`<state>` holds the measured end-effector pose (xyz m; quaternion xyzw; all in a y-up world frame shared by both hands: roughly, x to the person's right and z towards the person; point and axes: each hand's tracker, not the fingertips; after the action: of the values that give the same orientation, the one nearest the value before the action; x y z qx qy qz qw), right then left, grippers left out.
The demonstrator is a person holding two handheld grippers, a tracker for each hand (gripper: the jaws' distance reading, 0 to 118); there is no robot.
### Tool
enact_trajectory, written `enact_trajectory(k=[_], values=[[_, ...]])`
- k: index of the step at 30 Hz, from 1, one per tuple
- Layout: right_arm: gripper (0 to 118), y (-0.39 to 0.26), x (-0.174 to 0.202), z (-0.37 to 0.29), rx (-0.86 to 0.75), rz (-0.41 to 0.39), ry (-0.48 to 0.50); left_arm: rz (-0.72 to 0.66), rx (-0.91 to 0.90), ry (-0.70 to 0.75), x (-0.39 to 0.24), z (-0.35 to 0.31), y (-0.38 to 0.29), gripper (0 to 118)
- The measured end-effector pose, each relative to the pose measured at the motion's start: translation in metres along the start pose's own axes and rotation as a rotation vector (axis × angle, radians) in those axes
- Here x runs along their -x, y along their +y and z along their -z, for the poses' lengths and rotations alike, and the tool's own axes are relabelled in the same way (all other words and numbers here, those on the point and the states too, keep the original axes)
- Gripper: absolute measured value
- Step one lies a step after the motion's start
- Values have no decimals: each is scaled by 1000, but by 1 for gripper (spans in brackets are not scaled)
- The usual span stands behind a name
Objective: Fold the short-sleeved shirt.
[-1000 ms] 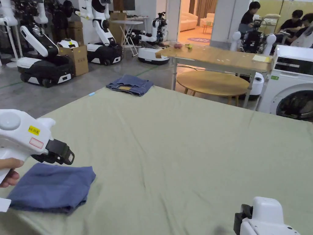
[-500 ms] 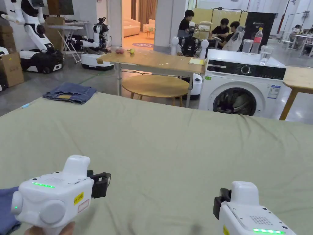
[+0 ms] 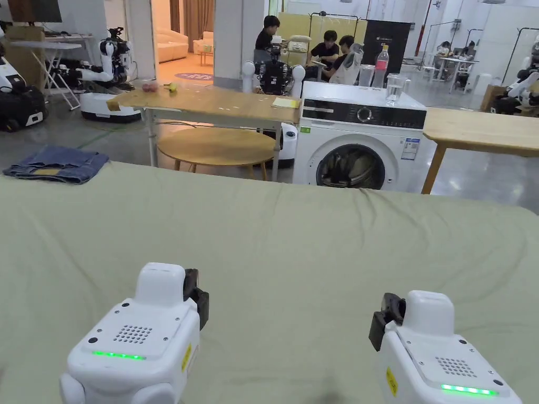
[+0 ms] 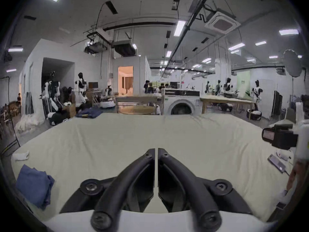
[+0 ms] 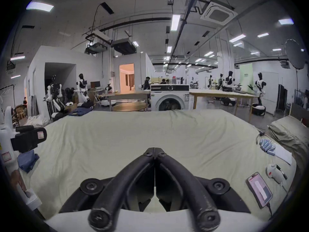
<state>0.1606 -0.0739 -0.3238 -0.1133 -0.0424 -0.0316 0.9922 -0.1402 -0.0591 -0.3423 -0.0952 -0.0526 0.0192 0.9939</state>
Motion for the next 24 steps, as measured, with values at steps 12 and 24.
enact_trajectory(k=[12, 24], values=[[0, -4, 15, -2, -52, -32, 2, 7, -38, 16, -4, -5, -7, 0], [48, -8, 19, 2, -54, -28, -35, 8, -59, 43, -5, -10, -6, 60]])
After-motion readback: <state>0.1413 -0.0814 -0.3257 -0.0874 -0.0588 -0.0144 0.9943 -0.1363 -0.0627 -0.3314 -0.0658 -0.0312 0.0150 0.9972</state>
